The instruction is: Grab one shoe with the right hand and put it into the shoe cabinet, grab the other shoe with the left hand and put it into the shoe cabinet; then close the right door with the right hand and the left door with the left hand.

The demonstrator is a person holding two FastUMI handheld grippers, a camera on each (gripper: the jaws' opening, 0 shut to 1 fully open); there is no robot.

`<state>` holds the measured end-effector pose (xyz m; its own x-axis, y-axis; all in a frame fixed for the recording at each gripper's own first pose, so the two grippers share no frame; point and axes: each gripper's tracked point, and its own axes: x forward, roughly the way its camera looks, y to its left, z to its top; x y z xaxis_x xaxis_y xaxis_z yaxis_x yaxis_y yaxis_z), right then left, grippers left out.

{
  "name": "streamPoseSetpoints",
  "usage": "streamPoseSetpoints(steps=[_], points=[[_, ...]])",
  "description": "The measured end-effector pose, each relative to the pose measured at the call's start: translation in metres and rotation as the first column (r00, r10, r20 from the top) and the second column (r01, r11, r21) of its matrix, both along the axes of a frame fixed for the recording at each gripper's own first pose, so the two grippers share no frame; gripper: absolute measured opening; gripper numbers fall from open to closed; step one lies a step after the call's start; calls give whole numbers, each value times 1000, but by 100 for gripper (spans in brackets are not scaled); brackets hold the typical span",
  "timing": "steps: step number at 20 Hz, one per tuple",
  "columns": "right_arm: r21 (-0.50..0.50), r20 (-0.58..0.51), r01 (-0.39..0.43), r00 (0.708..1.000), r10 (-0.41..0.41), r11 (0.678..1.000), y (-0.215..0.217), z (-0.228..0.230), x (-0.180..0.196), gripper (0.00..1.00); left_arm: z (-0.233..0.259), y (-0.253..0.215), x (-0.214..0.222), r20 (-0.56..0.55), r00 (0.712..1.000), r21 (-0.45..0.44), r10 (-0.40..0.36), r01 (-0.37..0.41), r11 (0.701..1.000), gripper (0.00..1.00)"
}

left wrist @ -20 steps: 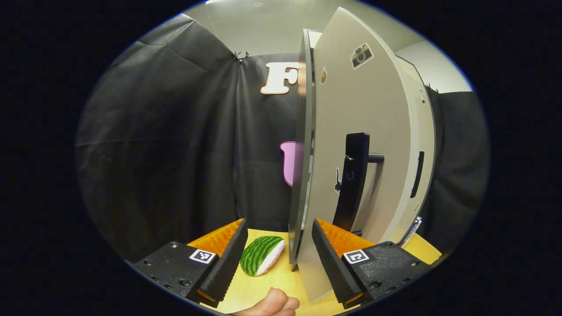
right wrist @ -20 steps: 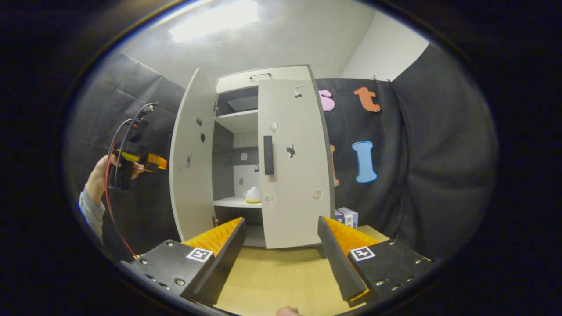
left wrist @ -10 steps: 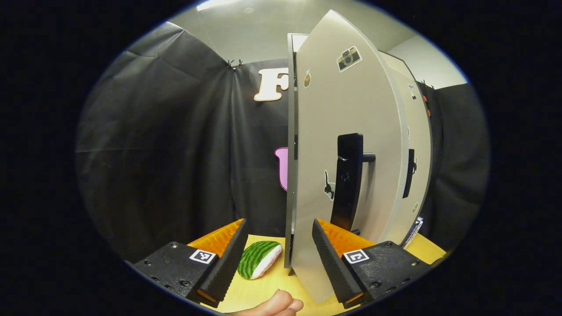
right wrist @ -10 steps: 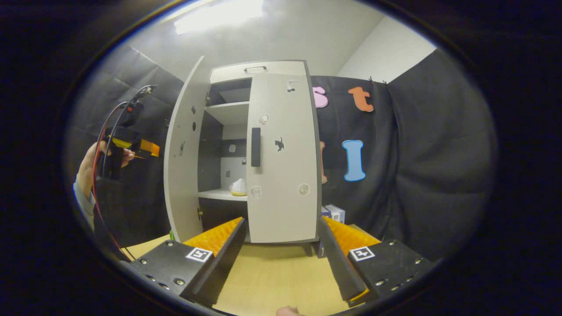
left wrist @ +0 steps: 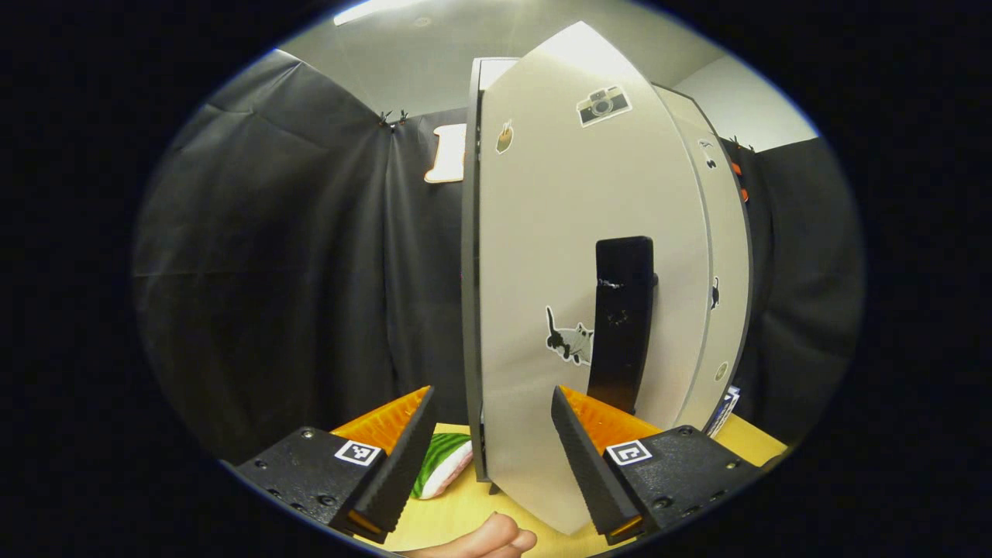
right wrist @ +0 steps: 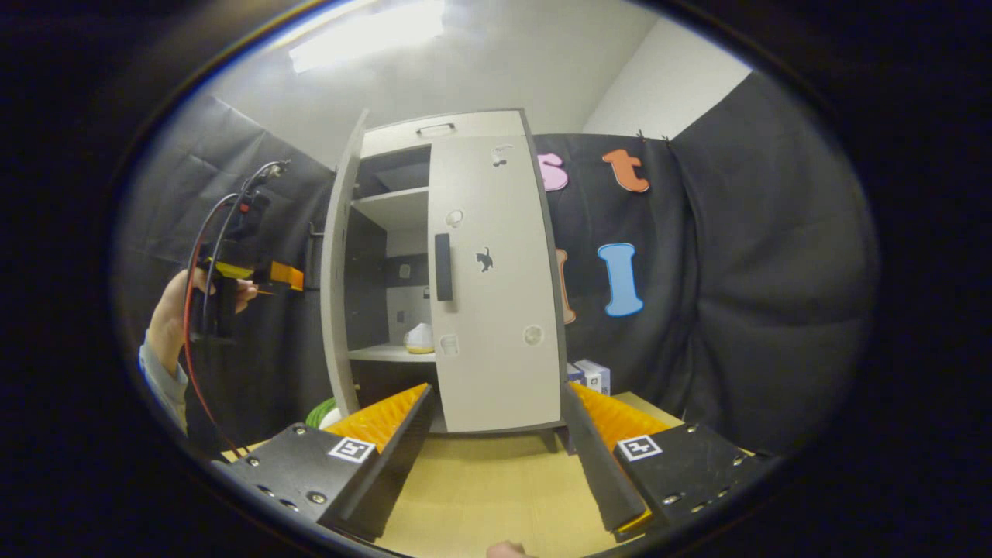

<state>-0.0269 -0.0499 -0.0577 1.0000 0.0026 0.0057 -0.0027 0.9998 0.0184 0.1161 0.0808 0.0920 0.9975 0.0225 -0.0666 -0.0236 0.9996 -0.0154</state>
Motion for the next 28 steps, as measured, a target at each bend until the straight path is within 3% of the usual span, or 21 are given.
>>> streamPoseSetpoints(steps=[4, 10, 11, 20, 25, 28], points=[[-9, -1, 22, 1000, -22, 1000, -5, -2, -4, 98, 1, -10, -18, -9, 997, -13, -77, 77, 997, 92], [13, -25, 34, 999, -34, 999, -10, -12, 0, 98, 2, -3, -37, -15, 999, 85, -31, 32, 996, 91], [13, -28, 31, 999, -31, 999, -10, -13, 1, 98, 0, -4, -38, -20, 999, 87, -27, 29, 996, 96], [-5, -47, 21, 999, -21, 1000, -4, -19, 0, 98, -20, -8, -67, -8, 999, 102, -41, 42, 994, 96], [-8, -62, 39, 997, -39, 999, -4, -18, 2, 98, -30, -8, -86, 14, 999, 62, -53, 52, 997, 96], [3, -79, -3, 997, 3, 1000, 10, -15, 0, 98, -36, -3, -100, 30, 999, 41, -28, 27, 999, 96]])
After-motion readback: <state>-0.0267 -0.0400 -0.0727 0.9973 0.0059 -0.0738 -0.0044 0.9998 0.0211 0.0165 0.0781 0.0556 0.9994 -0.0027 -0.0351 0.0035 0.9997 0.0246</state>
